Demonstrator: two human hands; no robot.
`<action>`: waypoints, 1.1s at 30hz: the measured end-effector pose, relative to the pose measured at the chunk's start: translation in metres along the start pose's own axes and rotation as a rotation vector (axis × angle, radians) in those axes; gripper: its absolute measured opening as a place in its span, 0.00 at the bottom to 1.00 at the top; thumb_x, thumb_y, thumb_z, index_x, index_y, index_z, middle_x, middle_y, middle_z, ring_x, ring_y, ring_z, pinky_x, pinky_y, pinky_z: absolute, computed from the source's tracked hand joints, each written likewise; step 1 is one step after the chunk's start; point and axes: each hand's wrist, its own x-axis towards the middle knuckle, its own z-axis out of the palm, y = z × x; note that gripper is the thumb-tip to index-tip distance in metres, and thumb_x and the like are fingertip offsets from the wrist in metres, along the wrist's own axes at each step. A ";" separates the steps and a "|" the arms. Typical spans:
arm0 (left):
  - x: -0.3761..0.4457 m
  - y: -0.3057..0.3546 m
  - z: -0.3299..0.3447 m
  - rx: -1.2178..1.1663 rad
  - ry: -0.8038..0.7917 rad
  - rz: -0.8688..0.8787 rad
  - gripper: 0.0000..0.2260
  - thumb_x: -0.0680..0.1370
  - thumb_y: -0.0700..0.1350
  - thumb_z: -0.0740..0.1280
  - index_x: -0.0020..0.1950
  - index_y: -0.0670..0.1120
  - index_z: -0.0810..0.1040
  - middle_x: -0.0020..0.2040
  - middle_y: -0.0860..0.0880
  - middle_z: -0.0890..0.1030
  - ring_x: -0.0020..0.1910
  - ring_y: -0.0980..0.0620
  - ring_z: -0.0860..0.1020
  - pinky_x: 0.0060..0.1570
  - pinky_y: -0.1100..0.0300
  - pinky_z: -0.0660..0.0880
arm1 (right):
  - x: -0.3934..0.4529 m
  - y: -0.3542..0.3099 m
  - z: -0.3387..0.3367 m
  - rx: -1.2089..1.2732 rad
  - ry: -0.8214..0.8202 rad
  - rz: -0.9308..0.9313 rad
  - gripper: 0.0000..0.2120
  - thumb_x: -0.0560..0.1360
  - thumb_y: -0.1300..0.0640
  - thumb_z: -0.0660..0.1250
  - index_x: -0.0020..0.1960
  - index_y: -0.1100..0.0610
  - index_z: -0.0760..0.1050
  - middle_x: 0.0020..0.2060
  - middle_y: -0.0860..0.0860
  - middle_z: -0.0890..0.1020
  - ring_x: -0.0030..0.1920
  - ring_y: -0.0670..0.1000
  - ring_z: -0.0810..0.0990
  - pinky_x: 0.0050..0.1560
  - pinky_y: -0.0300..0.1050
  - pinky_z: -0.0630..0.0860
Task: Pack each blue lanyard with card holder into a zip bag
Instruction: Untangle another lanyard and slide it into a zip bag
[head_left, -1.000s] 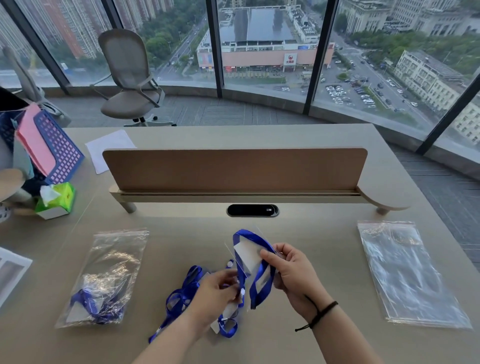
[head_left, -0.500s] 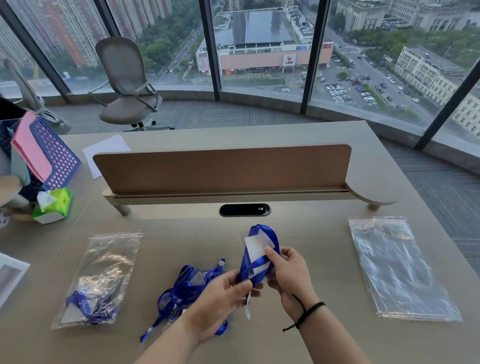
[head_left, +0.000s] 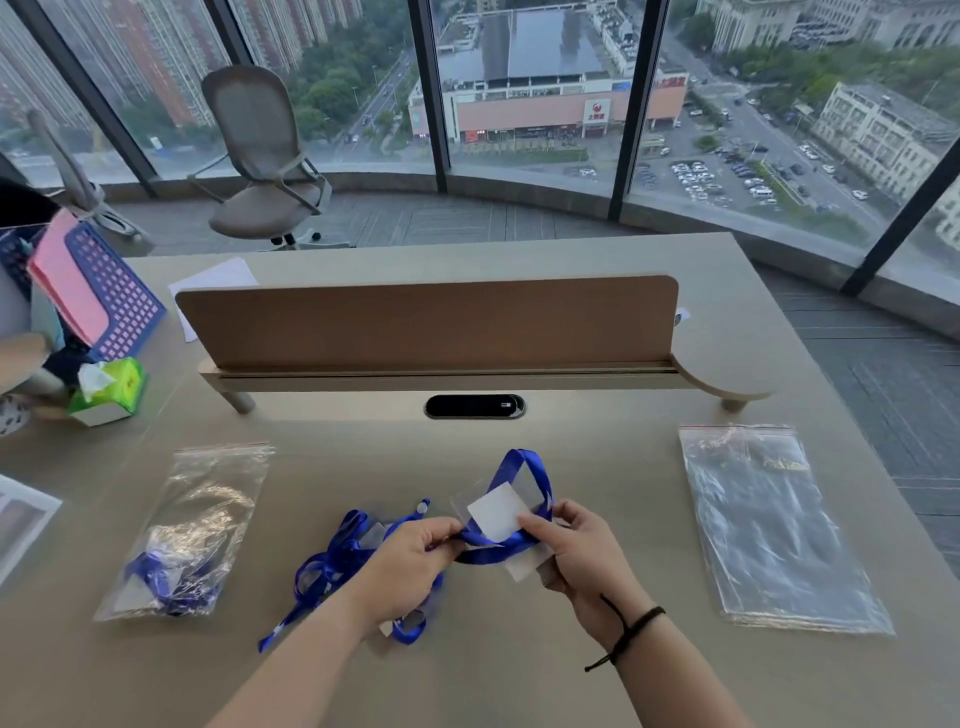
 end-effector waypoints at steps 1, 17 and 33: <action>0.001 0.000 0.002 0.020 0.013 0.003 0.12 0.83 0.43 0.61 0.54 0.54 0.84 0.49 0.39 0.81 0.44 0.49 0.74 0.51 0.51 0.73 | -0.003 0.000 -0.001 -0.009 -0.019 0.002 0.06 0.75 0.62 0.72 0.49 0.62 0.76 0.32 0.55 0.79 0.24 0.49 0.65 0.25 0.39 0.59; -0.014 0.009 0.017 -0.567 -0.115 -0.195 0.20 0.80 0.38 0.51 0.61 0.40 0.80 0.57 0.43 0.85 0.58 0.45 0.82 0.64 0.48 0.74 | -0.052 0.014 0.021 -0.029 0.195 0.011 0.07 0.75 0.62 0.71 0.48 0.63 0.74 0.32 0.57 0.76 0.23 0.50 0.61 0.27 0.41 0.56; -0.007 0.019 0.056 -0.530 0.041 -0.132 0.11 0.83 0.47 0.62 0.53 0.42 0.82 0.48 0.42 0.86 0.52 0.40 0.83 0.56 0.39 0.79 | -0.079 0.029 0.017 -0.071 0.351 -0.017 0.09 0.76 0.55 0.71 0.53 0.59 0.78 0.39 0.55 0.86 0.32 0.54 0.83 0.36 0.49 0.80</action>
